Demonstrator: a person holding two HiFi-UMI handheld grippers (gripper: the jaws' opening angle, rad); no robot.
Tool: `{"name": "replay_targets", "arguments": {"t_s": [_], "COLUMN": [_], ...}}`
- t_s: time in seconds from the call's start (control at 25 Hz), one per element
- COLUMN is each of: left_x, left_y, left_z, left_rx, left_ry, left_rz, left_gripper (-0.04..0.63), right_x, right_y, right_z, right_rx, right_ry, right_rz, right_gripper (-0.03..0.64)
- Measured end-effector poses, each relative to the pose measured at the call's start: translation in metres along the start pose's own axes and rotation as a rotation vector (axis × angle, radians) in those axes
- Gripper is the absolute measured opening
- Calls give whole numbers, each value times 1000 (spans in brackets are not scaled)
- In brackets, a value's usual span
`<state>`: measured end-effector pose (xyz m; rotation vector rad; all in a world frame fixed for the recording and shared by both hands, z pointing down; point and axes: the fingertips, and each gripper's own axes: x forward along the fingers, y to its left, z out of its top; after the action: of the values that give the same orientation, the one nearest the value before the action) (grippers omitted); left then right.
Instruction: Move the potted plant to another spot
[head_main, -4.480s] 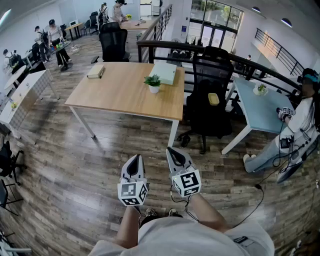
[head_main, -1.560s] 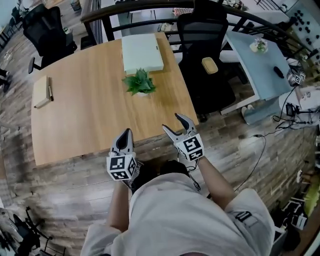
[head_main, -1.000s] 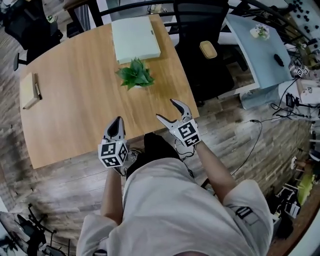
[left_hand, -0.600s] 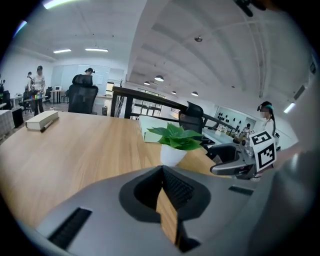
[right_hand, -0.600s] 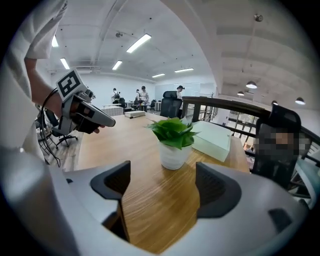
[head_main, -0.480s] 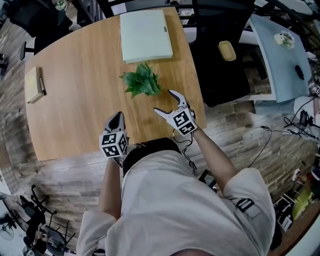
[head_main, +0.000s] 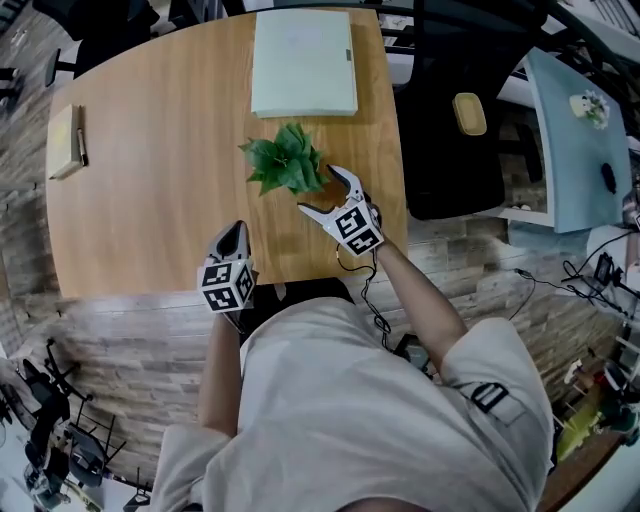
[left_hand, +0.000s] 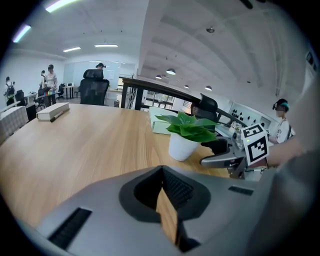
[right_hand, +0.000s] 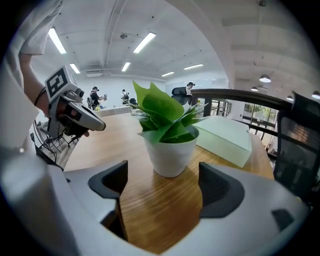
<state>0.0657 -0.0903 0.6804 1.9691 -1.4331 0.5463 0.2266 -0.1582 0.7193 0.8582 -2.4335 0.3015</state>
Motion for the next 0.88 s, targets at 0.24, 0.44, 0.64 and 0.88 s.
{"name": "replay_targets", "arguments": {"t_s": [0.24, 0.44, 0.64, 0.88], "left_x": [-6, -16, -26, -24], "left_y": [7, 16, 28, 28], "left_z": [-5, -5, -9, -11], "left_rx": [-6, 3, -3, -2], "left_ry": [16, 25, 32, 41], "left_rz": [19, 33, 45, 22], "left_gripper": [12, 12, 12, 12], "right_x": [13, 31, 43, 51], "right_y": [-4, -5, -12, -20], "right_z": [15, 30, 42, 51], "right_rx": [-38, -24, 13, 53], "right_ry": [-27, -85, -126, -165], "right_rz": [3, 30, -7, -45], "right_gripper": [456, 497, 514, 514]}}
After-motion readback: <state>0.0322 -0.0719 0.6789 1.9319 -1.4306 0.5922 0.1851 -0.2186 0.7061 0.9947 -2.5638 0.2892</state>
